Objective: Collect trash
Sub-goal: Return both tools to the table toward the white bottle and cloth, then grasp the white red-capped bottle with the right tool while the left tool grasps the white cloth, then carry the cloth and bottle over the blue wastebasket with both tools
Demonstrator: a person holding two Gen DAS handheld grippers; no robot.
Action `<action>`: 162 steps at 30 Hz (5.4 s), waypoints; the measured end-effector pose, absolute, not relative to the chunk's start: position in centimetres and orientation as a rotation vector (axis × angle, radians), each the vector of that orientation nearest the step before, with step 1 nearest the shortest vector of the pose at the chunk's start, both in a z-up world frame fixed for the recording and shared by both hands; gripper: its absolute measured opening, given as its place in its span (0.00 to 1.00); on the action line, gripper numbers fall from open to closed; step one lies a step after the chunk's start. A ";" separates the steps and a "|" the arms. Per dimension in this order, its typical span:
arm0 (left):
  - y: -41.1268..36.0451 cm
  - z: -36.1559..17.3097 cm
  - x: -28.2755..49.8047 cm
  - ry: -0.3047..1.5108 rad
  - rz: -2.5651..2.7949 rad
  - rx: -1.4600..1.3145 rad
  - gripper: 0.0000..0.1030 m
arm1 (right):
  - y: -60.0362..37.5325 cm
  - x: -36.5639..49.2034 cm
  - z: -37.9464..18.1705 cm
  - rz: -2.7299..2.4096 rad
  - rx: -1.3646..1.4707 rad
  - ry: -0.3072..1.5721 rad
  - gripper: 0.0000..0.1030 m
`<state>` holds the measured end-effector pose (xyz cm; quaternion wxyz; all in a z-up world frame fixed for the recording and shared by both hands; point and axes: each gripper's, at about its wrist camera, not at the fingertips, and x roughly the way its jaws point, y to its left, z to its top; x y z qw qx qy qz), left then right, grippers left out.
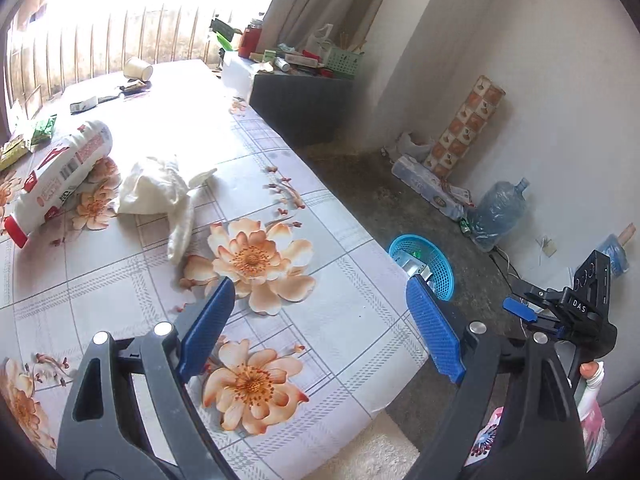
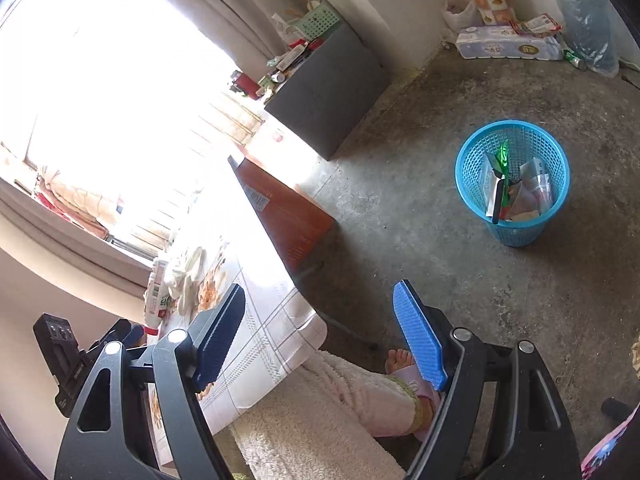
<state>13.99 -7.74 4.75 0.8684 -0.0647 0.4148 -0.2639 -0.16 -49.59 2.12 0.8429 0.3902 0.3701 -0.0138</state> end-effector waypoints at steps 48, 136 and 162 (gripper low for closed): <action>22.9 -1.4 10.5 0.804 0.048 -0.509 0.81 | -2.4 38.6 -0.8 0.435 0.504 1.252 0.63; -3.0 -0.2 10.7 0.872 -0.288 0.025 0.11 | -35.5 10.1 -0.7 0.272 0.678 1.010 0.58; -2.4 2.8 8.6 0.789 -0.284 0.039 0.11 | -34.8 9.9 0.9 0.332 0.672 0.977 0.58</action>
